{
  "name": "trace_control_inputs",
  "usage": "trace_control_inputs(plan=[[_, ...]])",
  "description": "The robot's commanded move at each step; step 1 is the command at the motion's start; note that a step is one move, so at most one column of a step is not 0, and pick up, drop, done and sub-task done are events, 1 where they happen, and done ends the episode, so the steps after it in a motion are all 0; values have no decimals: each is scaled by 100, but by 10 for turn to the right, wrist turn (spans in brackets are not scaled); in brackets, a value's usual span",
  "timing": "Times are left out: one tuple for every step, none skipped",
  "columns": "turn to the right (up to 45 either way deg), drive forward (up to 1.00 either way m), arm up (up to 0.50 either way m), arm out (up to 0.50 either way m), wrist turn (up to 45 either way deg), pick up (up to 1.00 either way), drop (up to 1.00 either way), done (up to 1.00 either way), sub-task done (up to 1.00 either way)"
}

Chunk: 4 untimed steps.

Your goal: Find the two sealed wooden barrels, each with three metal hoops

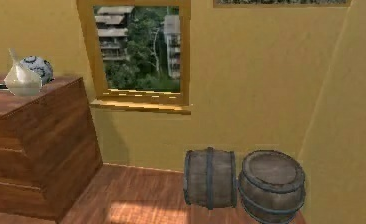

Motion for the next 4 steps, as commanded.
trace_control_inputs(plan=[[60,0,0,0,0,0,0,0,0],[0,20,0,0,0,0,0,0,0],[180,0,0,0,0,0,0,0,0],[0,0,0,0,0,0,0,100,0]])
